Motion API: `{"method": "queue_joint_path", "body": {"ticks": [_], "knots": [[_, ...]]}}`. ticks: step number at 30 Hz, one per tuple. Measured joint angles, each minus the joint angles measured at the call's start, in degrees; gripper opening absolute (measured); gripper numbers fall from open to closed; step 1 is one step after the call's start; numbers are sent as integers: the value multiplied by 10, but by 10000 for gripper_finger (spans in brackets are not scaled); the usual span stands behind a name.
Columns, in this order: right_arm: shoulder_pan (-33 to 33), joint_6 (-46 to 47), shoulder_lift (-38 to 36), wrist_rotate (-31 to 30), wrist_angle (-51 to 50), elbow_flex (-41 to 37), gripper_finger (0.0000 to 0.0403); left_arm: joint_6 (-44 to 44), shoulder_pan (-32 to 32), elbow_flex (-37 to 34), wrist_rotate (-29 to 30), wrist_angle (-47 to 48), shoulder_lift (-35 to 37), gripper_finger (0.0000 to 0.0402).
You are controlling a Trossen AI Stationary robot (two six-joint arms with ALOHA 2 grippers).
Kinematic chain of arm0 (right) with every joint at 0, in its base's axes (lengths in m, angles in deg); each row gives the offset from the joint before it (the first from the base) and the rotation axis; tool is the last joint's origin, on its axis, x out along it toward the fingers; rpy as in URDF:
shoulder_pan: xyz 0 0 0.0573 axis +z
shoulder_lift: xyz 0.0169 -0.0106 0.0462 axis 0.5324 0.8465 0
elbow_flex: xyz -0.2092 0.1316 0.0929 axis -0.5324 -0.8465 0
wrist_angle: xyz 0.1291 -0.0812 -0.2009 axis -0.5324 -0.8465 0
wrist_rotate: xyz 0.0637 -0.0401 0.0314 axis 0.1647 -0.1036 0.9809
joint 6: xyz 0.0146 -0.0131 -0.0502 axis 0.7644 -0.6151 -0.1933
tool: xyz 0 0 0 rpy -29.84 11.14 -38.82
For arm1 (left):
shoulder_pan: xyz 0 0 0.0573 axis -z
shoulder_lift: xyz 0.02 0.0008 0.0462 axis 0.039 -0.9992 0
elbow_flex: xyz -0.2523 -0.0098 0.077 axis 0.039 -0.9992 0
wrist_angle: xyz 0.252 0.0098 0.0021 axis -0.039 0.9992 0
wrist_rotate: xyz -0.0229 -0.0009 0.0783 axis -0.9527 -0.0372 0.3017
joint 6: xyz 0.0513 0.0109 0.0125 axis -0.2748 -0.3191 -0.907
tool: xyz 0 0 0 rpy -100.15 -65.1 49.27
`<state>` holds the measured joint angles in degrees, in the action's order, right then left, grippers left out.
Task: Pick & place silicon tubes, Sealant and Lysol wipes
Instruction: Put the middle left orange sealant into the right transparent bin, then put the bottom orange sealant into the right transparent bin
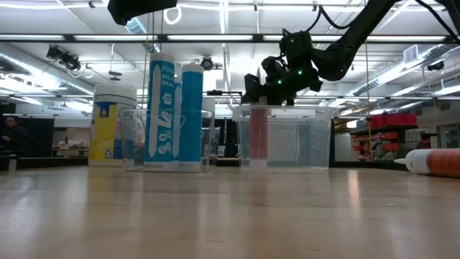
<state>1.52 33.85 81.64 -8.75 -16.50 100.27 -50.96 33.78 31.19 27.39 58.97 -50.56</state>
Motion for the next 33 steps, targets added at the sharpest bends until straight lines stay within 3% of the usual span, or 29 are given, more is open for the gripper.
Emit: {"method": "queue_joint_path", "body": {"ticks": [11,33], "knots": [[14,-26,-6,-1,-2,2,301,7,0,0,0,4,0,318],[18,-44,-130,29,-77,3,343,9,0,0,0,6,0,318]]}}
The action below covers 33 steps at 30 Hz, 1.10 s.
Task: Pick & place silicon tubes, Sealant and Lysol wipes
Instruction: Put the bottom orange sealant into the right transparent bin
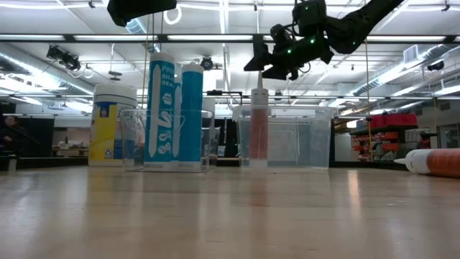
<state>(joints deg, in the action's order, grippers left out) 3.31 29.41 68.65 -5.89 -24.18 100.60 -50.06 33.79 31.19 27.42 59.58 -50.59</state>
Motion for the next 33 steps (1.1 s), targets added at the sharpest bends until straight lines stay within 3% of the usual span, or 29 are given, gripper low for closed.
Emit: {"method": "queue_joint_path", "body": {"ticks": [8,18,24,33], "knots": [[27,-12,-107,1,-87,0,343,11,0,0,9,18,0,318],[137,71,-301,16,-436,0,317,40,2,0,9,60,0,318],[237,245,-353,15,-706,0,305,45,2,0,9,77,0,318],[318,579,-311,-53,-999,0,304,53,1,0,9,77,0,318]]}}
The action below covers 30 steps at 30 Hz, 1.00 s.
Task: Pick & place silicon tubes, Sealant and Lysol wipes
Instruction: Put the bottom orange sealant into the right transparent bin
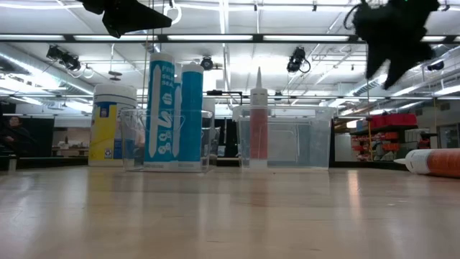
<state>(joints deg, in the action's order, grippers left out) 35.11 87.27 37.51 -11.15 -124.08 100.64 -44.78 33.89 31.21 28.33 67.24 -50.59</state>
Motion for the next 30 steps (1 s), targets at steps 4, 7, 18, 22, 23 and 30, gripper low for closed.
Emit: {"method": "queue_joint_path", "body": {"ticks": [4,7,18,22,23,30], "knots": [[-3,120,37,-16,-95,0,304,2,0,0,0,1,0,318],[-11,140,65,-10,-107,0,304,2,0,0,0,2,0,318],[-62,186,116,32,-87,-86,301,3,0,0,0,12,0,318],[-64,193,119,43,-57,-84,294,5,0,0,0,19,0,318],[-65,196,117,52,-49,-83,293,6,1,0,0,19,0,318],[-57,200,117,87,-17,-71,290,13,1,0,0,25,0,318]]}}
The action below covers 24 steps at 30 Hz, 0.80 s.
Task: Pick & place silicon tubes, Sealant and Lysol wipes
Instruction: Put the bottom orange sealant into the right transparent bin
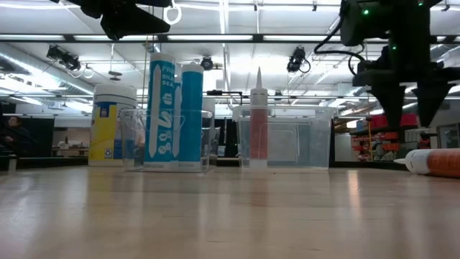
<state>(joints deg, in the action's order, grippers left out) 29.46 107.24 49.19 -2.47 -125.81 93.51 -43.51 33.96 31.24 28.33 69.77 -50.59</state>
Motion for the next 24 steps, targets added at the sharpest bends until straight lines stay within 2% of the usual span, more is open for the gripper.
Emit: {"method": "queue_joint_path", "body": {"ticks": [10,16,19,24], "knots": [[-143,-58,11,63,-20,14,290,3,0,0,0,0,0,318],[-200,-103,79,67,-16,14,290,3,0,0,0,1,0,318],[-213,-126,126,60,-33,14,290,3,0,0,0,1,0,318],[-221,-130,180,10,-62,14,290,3,0,0,0,5,0,318]]}}
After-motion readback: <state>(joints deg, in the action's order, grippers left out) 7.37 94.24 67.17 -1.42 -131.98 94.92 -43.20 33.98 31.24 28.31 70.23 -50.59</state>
